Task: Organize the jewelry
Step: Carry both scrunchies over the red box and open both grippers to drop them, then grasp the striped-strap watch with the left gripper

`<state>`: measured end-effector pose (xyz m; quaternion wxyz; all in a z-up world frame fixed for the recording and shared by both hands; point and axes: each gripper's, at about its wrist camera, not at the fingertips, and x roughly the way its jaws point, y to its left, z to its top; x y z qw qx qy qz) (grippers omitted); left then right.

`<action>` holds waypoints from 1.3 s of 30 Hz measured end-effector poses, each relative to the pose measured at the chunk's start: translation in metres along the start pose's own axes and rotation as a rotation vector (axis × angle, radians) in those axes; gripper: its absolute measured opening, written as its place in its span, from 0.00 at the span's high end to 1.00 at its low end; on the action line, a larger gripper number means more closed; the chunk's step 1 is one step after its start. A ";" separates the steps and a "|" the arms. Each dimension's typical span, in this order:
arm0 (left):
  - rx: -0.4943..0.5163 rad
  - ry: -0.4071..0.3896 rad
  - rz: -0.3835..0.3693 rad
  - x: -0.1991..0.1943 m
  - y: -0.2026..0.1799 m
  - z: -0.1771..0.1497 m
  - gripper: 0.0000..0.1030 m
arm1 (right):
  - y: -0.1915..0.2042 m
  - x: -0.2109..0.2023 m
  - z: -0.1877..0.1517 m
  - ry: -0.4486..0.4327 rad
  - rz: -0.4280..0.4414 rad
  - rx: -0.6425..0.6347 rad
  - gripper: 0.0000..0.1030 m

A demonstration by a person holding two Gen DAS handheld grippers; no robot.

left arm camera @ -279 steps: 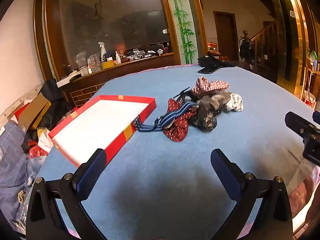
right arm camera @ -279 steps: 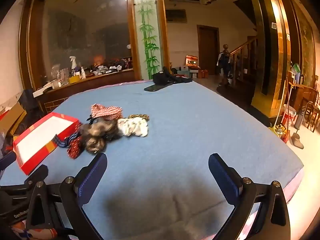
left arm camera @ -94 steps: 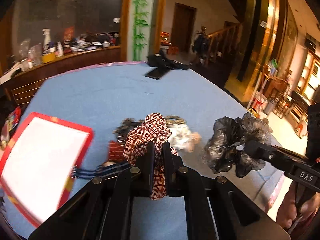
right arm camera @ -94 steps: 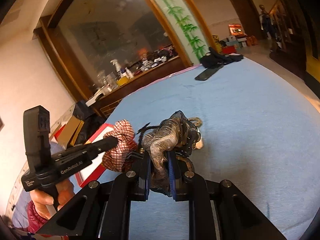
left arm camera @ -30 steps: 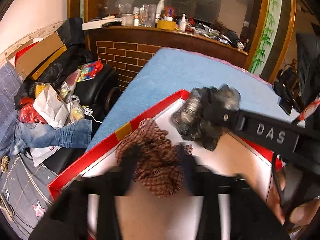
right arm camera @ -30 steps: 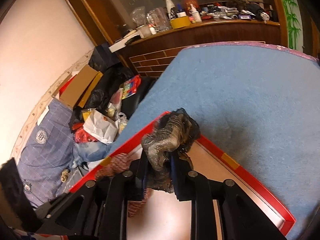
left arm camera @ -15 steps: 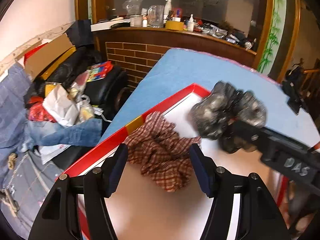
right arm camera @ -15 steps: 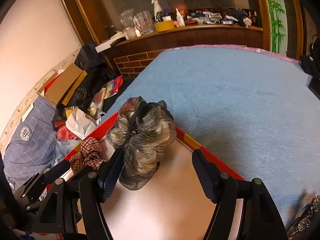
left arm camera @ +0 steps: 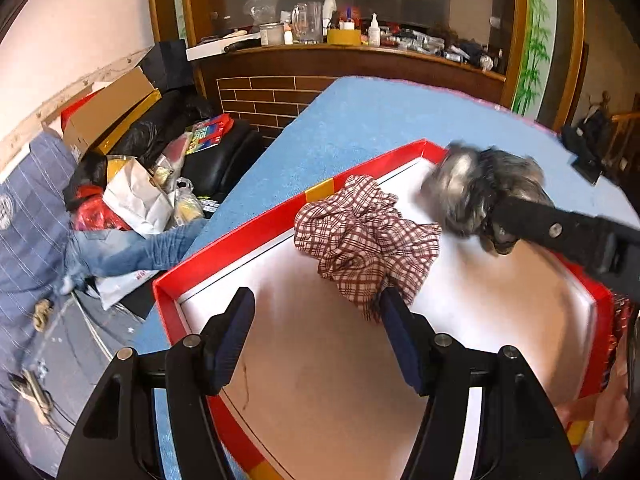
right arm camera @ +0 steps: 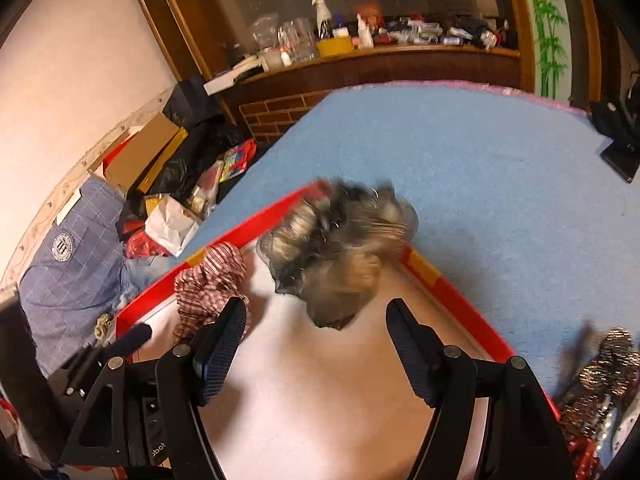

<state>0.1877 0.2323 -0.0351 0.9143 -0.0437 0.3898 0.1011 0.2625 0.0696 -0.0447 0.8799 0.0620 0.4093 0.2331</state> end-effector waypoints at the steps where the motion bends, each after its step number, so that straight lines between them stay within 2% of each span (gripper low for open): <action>1: -0.010 -0.019 -0.018 -0.006 0.001 -0.001 0.38 | -0.001 -0.007 0.000 -0.015 0.008 0.010 0.25; 5: -0.015 -0.091 -0.026 -0.033 0.001 -0.003 0.38 | -0.010 -0.048 -0.001 -0.074 0.065 0.030 0.25; 8: 0.013 -0.093 -0.055 -0.048 -0.007 -0.007 0.38 | -0.021 -0.084 -0.006 -0.119 0.103 0.045 0.24; 10: 0.058 -0.101 -0.100 -0.062 -0.020 -0.012 0.38 | -0.033 -0.106 -0.011 -0.139 0.096 0.057 0.24; 14: 0.159 -0.119 -0.217 -0.086 -0.051 -0.022 0.38 | -0.076 -0.150 -0.026 -0.165 0.015 0.103 0.24; 17: 0.225 -0.122 -0.336 -0.103 -0.080 -0.034 0.38 | -0.109 -0.176 -0.046 -0.186 -0.004 0.172 0.24; 20: 0.284 -0.110 -0.414 -0.109 -0.108 -0.048 0.38 | -0.129 -0.196 -0.069 -0.222 -0.052 0.200 0.24; 22: 0.334 -0.099 -0.433 -0.111 -0.128 -0.059 0.38 | -0.140 -0.207 -0.088 -0.244 -0.099 0.210 0.24; 28: 0.453 -0.057 -0.468 -0.107 -0.170 -0.084 0.38 | -0.183 -0.228 -0.130 -0.302 -0.163 0.304 0.25; 32: 0.489 -0.029 -0.489 -0.095 -0.188 -0.085 0.38 | -0.208 -0.228 -0.141 -0.304 -0.147 0.379 0.25; 39: 0.503 0.056 -0.474 -0.058 -0.214 -0.072 0.38 | -0.223 -0.223 -0.148 -0.292 -0.073 0.441 0.25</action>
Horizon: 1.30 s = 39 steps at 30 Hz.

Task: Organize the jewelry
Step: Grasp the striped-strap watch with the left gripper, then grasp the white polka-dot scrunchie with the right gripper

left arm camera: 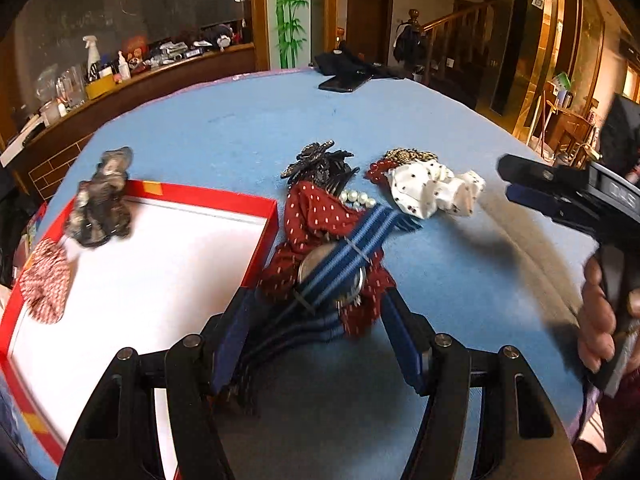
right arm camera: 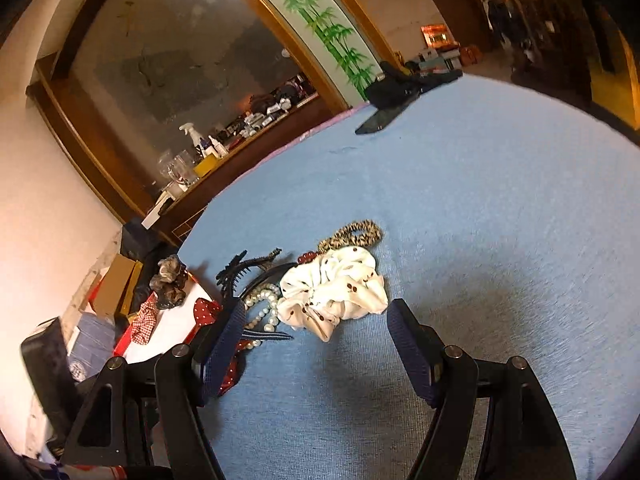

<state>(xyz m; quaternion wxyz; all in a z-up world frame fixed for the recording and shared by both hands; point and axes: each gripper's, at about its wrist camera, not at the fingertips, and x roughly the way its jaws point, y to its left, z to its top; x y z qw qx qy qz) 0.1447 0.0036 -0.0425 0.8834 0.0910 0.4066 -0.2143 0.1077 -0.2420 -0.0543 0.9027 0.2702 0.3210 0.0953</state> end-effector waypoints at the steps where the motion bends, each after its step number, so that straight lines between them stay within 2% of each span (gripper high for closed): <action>1: 0.000 0.010 0.000 0.005 -0.001 0.002 0.38 | -0.001 0.000 0.000 0.001 0.003 0.003 0.25; 5: 0.012 0.039 -0.003 0.026 -0.007 0.010 0.41 | -0.001 -0.003 -0.001 -0.009 0.016 0.000 0.25; 8: 0.010 0.056 0.013 0.041 -0.008 0.011 0.52 | -0.003 -0.002 -0.001 0.000 0.021 0.007 0.25; 10: 0.015 0.036 0.024 0.041 -0.009 0.010 0.58 | -0.004 0.000 -0.001 0.009 0.026 0.008 0.25; 12: 0.013 0.023 0.026 0.039 -0.010 0.008 0.59 | -0.004 0.000 -0.001 0.012 0.028 0.008 0.25; 17: -0.043 -0.094 -0.022 0.008 -0.004 0.006 0.59 | -0.006 0.000 0.000 0.011 0.020 0.022 0.23; 21: -0.018 -0.215 -0.052 -0.015 -0.012 0.006 0.59 | -0.001 0.009 0.007 0.062 -0.005 0.008 0.22; 23: -0.011 -0.269 -0.059 -0.023 -0.014 0.007 0.59 | 0.008 0.016 0.015 0.085 -0.006 -0.017 0.16; 26: -0.030 -0.296 -0.052 -0.026 -0.010 0.009 0.59 | 0.022 0.040 0.022 0.144 -0.089 -0.077 0.14; 27: -0.040 -0.304 -0.027 -0.026 -0.007 0.008 0.59 | 0.023 0.046 0.022 0.147 -0.102 -0.083 0.14; 28: -0.043 -0.307 -0.015 -0.026 -0.007 0.008 0.58 | 0.024 0.056 0.021 0.165 -0.123 -0.088 0.16; 30: -0.058 -0.307 -0.010 -0.024 -0.004 0.009 0.59 | 0.023 0.066 0.017 0.199 -0.154 -0.103 0.33; 31: -0.061 -0.303 -0.010 -0.023 -0.003 0.010 0.59 | 0.024 0.073 0.013 0.231 -0.154 -0.128 0.62; 32: -0.060 -0.300 -0.006 -0.022 -0.004 0.011 0.59 | 0.025 0.078 0.009 0.252 -0.157 -0.150 0.78; 33: -0.057 -0.297 0.000 -0.021 -0.005 0.010 0.58 | 0.025 0.078 0.007 0.249 -0.163 -0.163 0.79; 34: -0.054 -0.293 0.008 -0.020 -0.006 0.010 0.58 | 0.025 0.077 0.007 0.238 -0.155 -0.167 0.84; 35: -0.051 -0.292 0.014 -0.019 -0.006 0.010 0.58 | 0.027 0.071 0.008 0.213 -0.130 -0.175 0.85; 39: -0.043 -0.311 0.051 -0.020 -0.007 0.009 0.58 | 0.039 0.036 0.014 0.019 -0.094 -0.227 0.85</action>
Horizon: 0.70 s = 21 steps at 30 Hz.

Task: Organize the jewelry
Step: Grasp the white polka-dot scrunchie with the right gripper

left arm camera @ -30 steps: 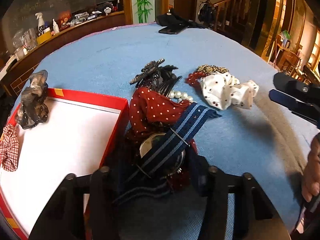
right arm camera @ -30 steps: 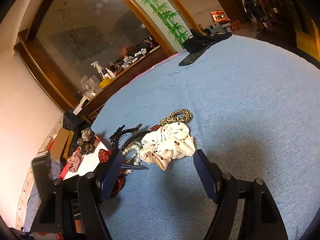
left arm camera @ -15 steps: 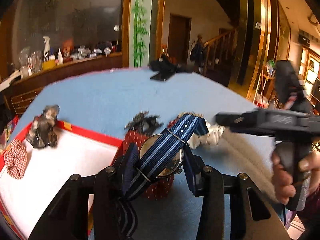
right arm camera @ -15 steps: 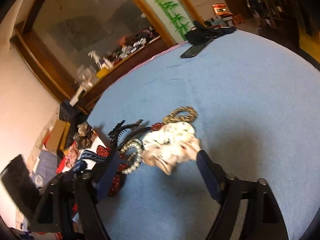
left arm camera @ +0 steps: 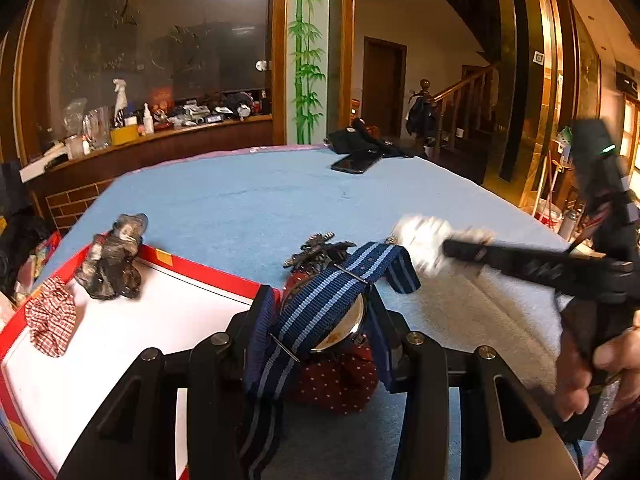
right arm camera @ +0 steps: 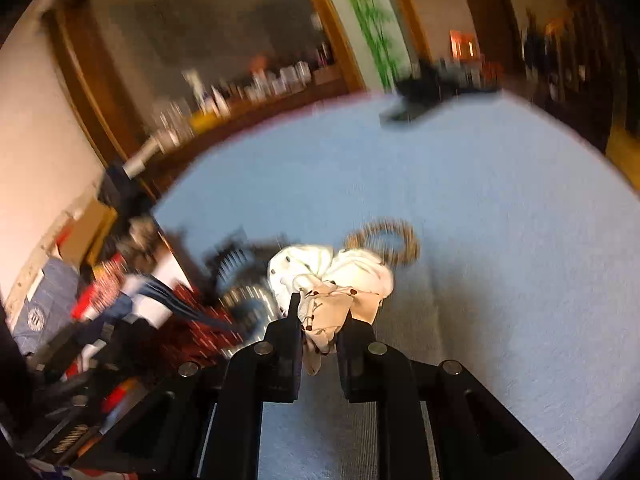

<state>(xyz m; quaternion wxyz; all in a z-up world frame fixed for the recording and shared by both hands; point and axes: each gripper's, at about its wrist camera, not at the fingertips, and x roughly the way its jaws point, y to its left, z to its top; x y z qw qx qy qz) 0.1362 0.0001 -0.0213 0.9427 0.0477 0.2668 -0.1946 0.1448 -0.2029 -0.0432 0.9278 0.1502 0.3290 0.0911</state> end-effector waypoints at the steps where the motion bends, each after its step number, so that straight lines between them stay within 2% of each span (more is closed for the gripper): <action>1: 0.000 0.000 0.003 0.001 0.000 0.000 0.58 | 0.002 -0.007 0.001 -0.039 -0.014 -0.015 0.86; 6: -0.006 0.000 0.044 0.003 0.004 0.001 0.58 | 0.009 -0.019 -0.001 -0.105 -0.020 -0.043 0.85; 12: -0.026 -0.006 0.102 0.003 0.010 0.001 0.58 | 0.023 -0.021 -0.005 -0.112 -0.023 -0.098 0.85; 21: -0.018 -0.001 0.122 0.003 0.010 -0.001 0.58 | 0.028 -0.020 -0.006 -0.108 -0.016 -0.114 0.85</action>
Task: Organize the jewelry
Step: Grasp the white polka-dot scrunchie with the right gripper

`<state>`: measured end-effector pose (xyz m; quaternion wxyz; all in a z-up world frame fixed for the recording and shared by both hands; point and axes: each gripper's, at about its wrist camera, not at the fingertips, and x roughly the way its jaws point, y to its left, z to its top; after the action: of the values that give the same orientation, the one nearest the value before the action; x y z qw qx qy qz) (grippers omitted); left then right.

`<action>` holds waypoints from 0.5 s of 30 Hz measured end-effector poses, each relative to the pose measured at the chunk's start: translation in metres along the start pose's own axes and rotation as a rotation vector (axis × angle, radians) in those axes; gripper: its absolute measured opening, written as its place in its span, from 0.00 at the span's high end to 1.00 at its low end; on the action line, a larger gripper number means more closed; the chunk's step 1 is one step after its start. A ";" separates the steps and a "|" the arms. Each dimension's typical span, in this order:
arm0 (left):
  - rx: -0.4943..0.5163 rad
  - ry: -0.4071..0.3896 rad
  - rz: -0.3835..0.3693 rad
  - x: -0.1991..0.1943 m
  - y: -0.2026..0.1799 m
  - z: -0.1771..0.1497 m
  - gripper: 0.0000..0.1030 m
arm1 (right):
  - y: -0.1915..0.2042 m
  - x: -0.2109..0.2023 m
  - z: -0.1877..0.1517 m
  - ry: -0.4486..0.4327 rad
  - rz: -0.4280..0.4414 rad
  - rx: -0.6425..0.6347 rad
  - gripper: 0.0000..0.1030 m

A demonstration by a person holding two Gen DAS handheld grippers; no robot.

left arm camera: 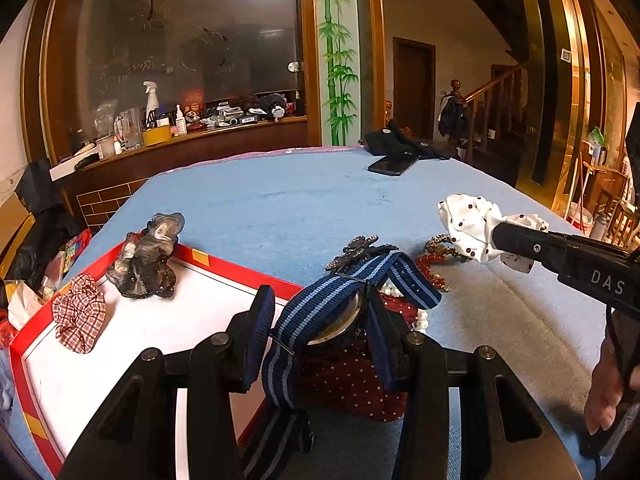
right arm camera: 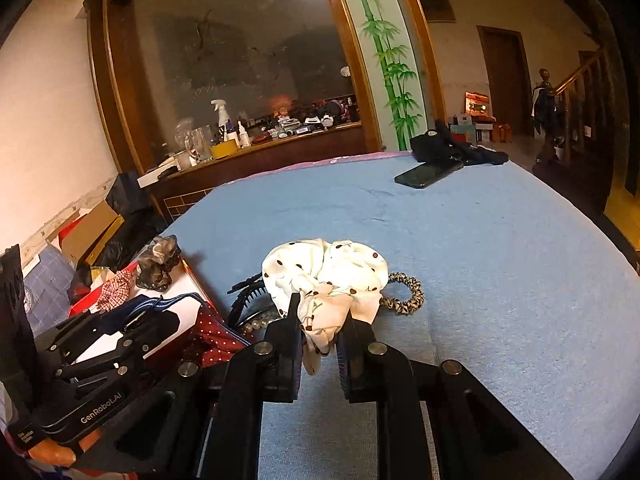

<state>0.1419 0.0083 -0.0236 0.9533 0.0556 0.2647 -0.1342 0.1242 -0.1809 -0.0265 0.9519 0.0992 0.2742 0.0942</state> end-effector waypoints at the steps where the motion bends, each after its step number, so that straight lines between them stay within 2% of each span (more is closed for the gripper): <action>1: -0.002 0.002 0.000 0.000 0.000 0.000 0.58 | 0.000 0.000 0.000 0.001 0.002 0.002 0.85; 15: -0.009 0.011 0.001 0.001 0.002 -0.001 0.58 | 0.001 0.001 0.001 0.010 0.014 -0.003 0.85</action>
<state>0.1429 0.0096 -0.0248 0.9522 0.0522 0.2705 -0.1320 0.1252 -0.1800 -0.0263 0.9500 0.0991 0.2782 0.1017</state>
